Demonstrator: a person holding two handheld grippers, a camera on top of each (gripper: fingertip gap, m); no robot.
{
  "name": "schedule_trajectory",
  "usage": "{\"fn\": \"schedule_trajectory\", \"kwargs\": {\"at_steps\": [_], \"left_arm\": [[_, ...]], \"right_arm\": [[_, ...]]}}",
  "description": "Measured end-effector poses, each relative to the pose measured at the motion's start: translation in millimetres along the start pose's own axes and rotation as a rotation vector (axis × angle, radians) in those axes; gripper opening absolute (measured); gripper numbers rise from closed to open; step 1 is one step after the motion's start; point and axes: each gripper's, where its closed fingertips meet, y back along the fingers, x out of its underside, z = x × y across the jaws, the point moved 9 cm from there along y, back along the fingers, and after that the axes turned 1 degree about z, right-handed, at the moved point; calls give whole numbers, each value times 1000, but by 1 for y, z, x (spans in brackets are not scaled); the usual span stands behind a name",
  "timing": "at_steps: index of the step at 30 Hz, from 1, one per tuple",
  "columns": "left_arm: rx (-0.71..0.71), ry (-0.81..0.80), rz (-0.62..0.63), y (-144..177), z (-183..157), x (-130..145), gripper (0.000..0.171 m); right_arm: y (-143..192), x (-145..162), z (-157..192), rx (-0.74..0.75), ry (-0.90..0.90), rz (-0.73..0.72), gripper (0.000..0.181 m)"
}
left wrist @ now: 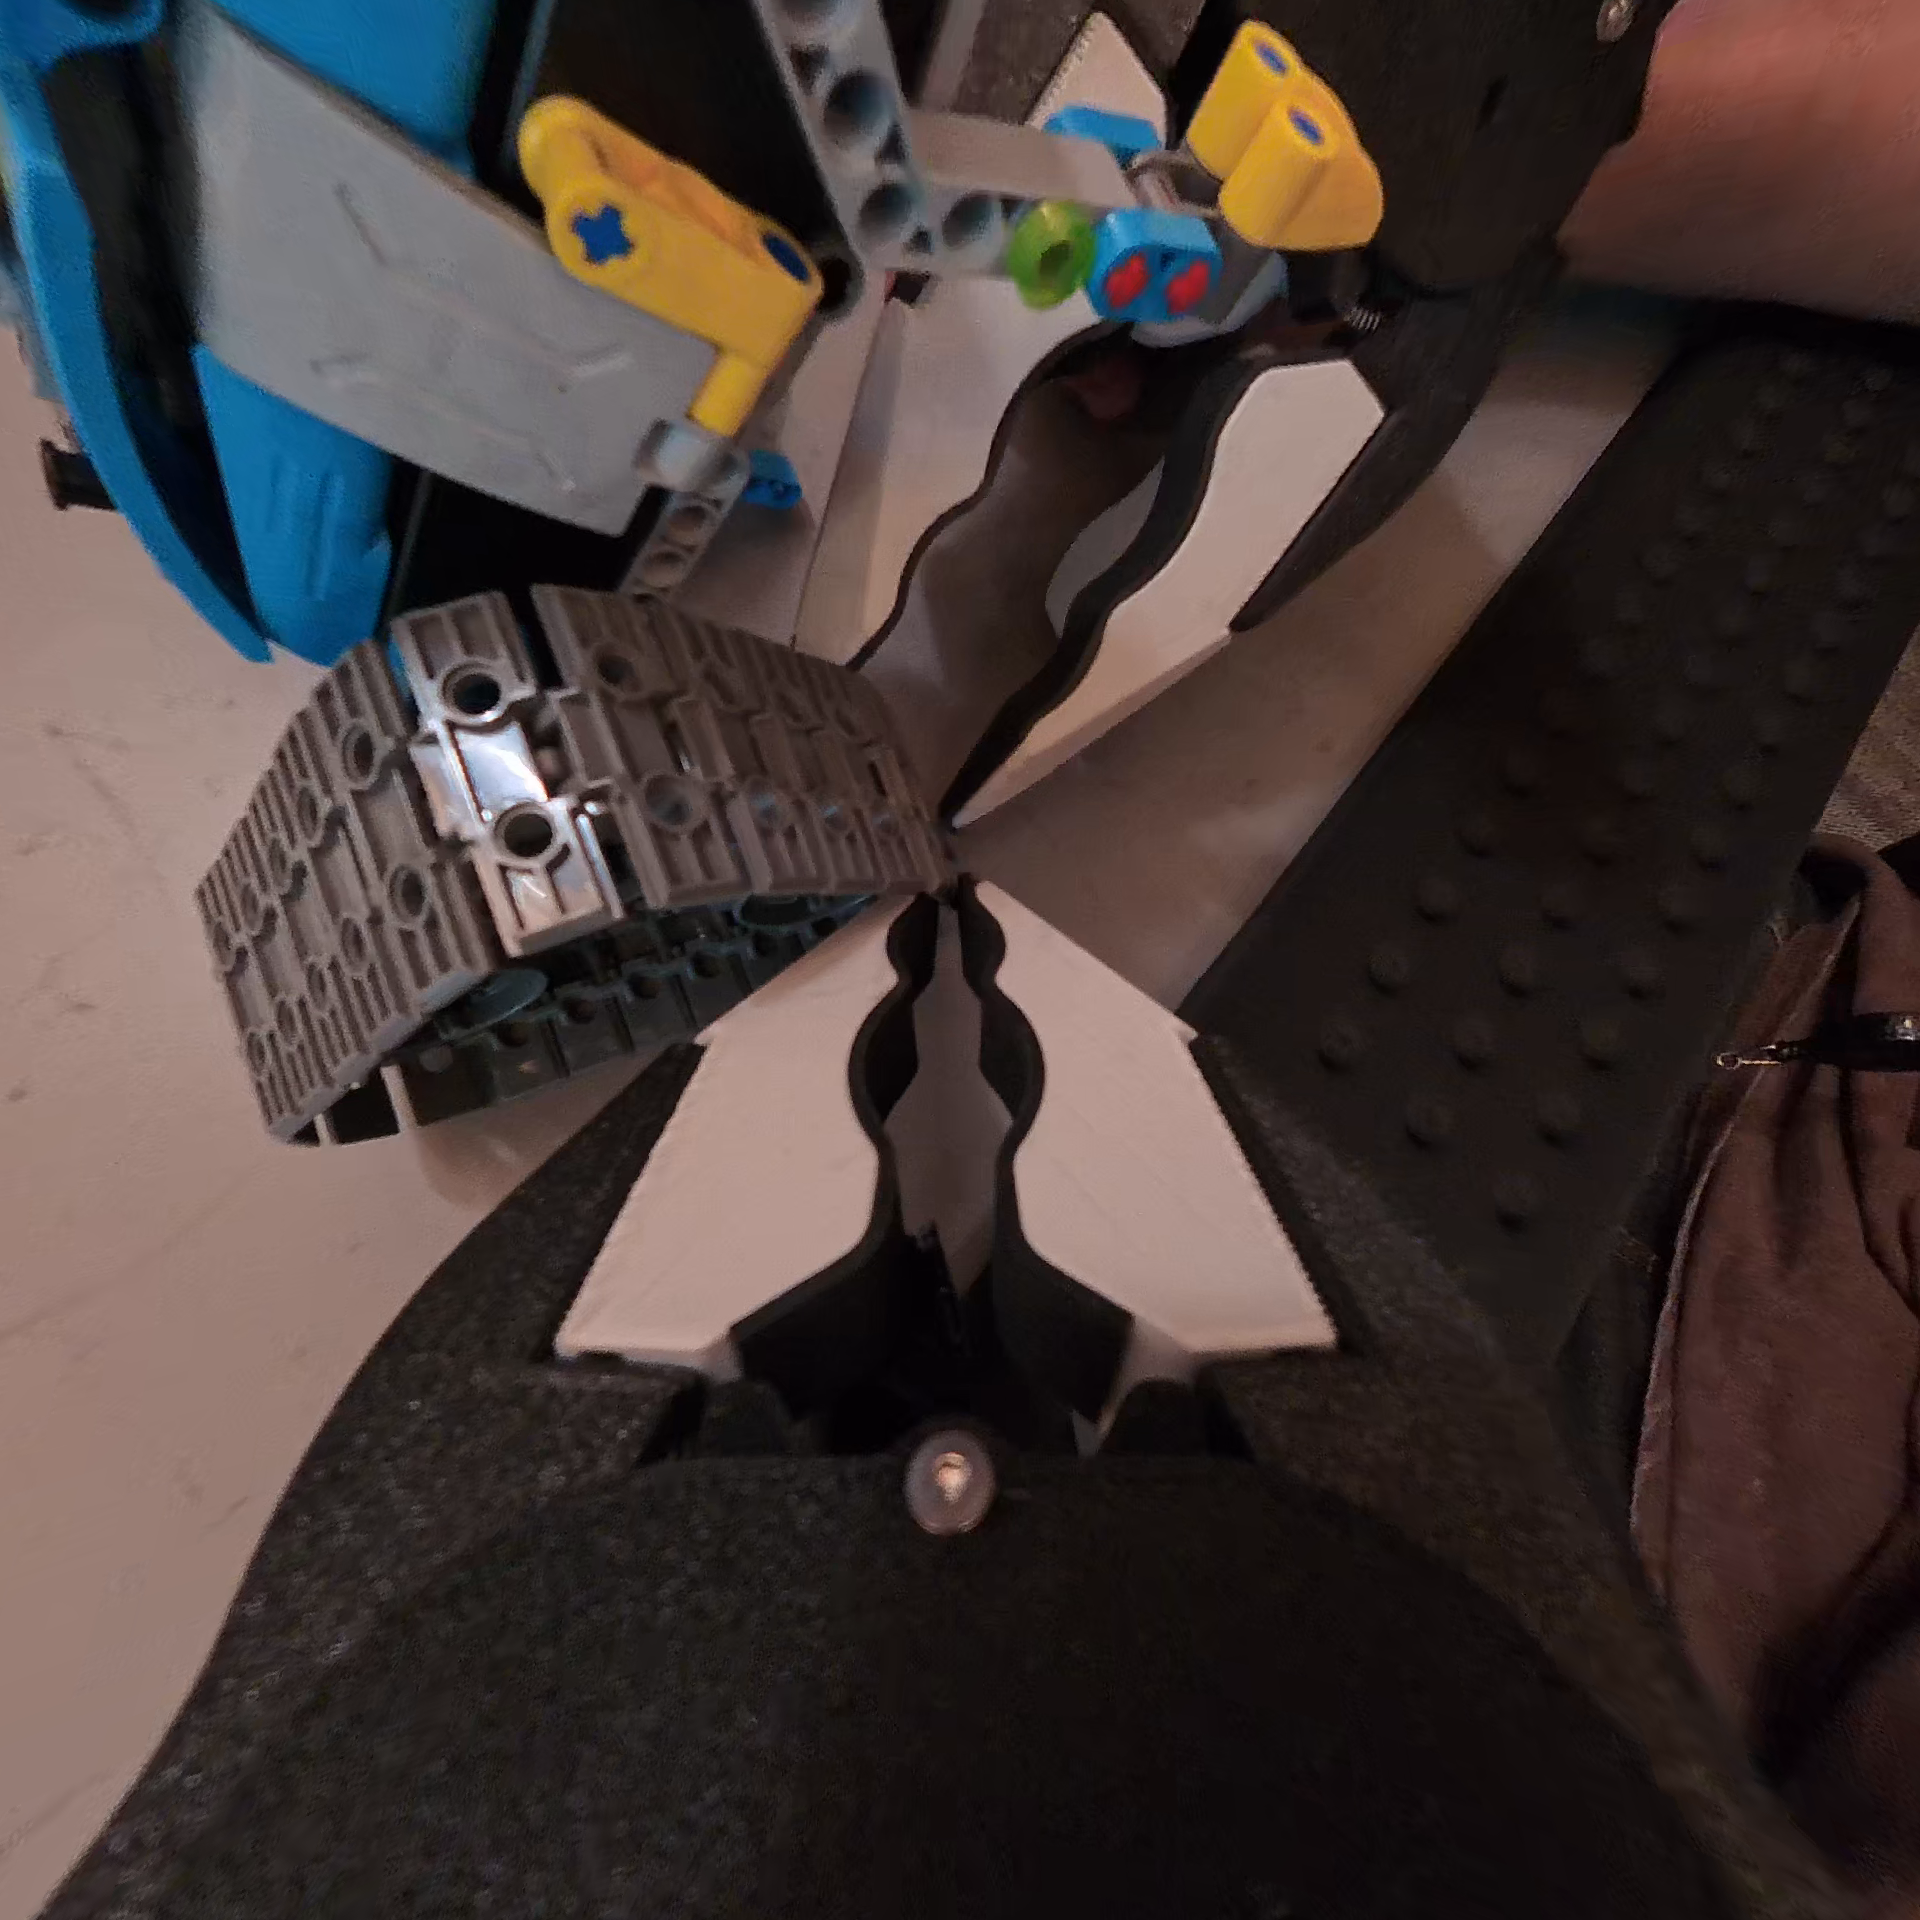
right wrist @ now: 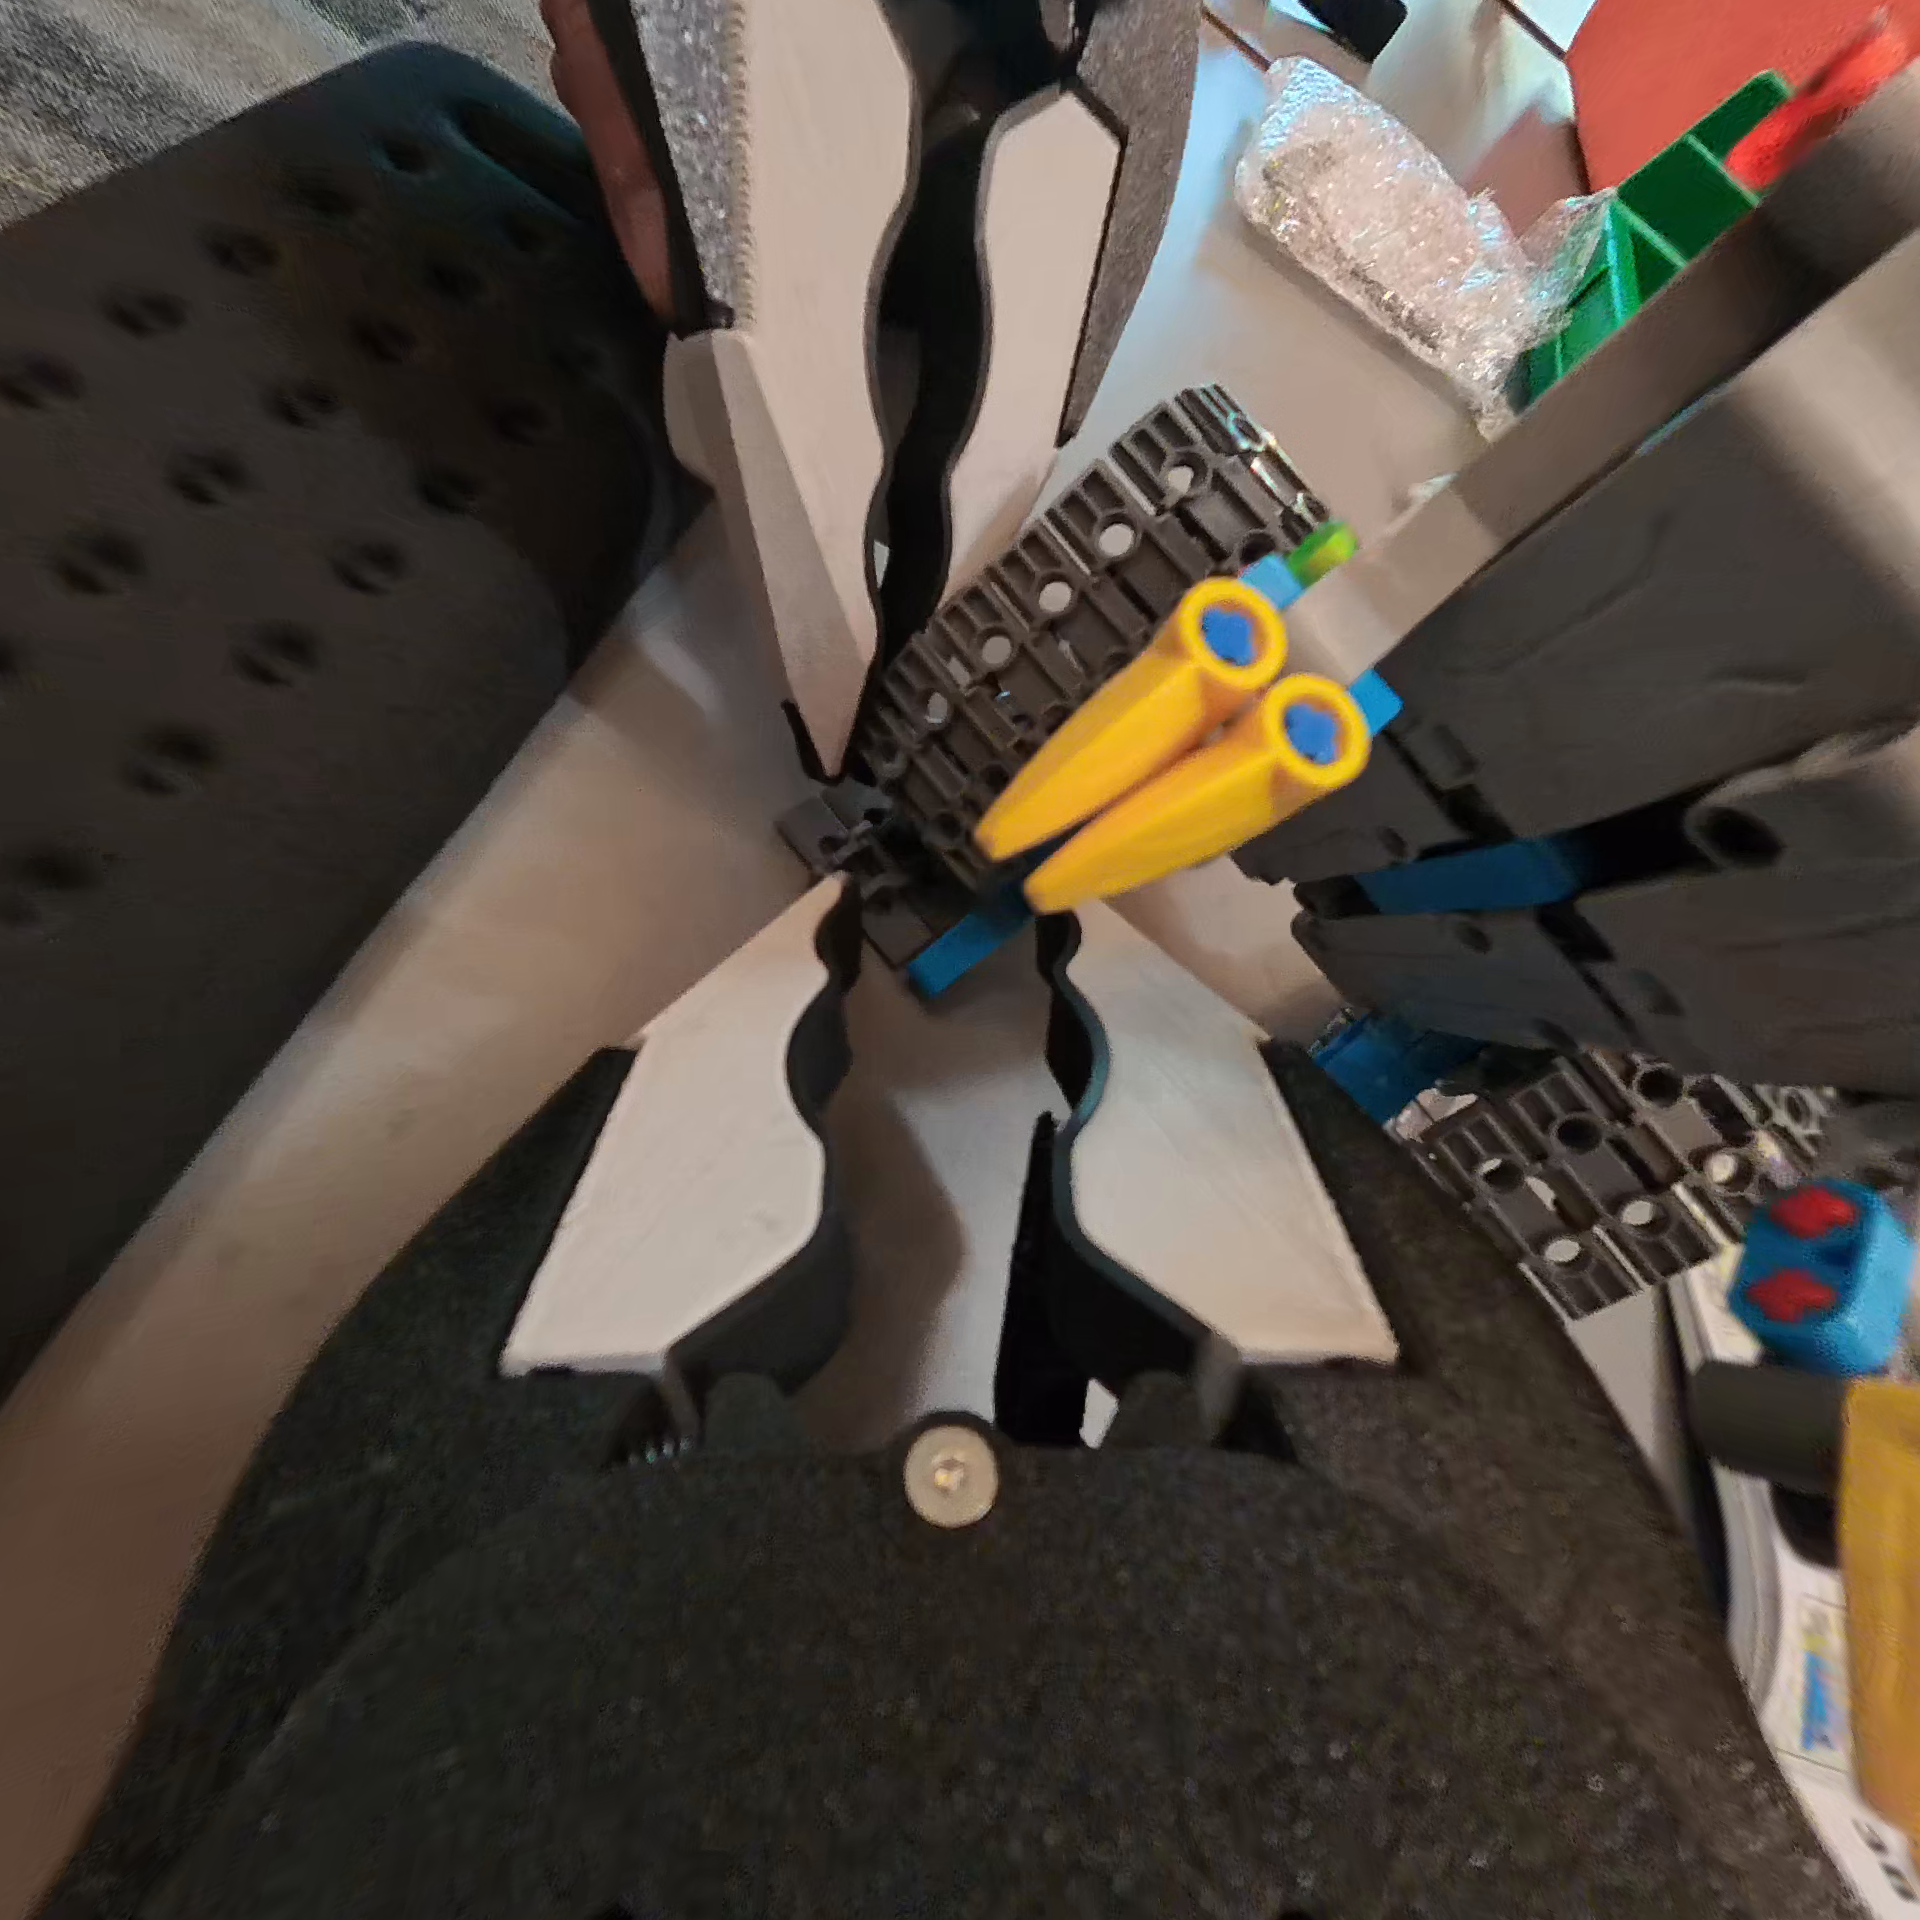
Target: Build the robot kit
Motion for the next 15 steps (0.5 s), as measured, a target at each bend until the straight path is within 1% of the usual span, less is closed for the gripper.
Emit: {"fn": "schedule_trajectory", "kwargs": {"at_steps": [5,10,14,15], "left_arm": [[-31,-30,3,0,-2,0,4],[-131,-137,22,-2,-10,-1,5],[-142,-146,29,-3,-11,-1,6],[-142,-148,30,-3,-11,-1,6]], "right_arm": [[3,1,2,-15,26,-4,30],[7,-3,-3,-71,-67,-47,25],[7,-1,-6,-40,-72,-45,11],[7,-1,-7,-40,-74,-45,10]]}}
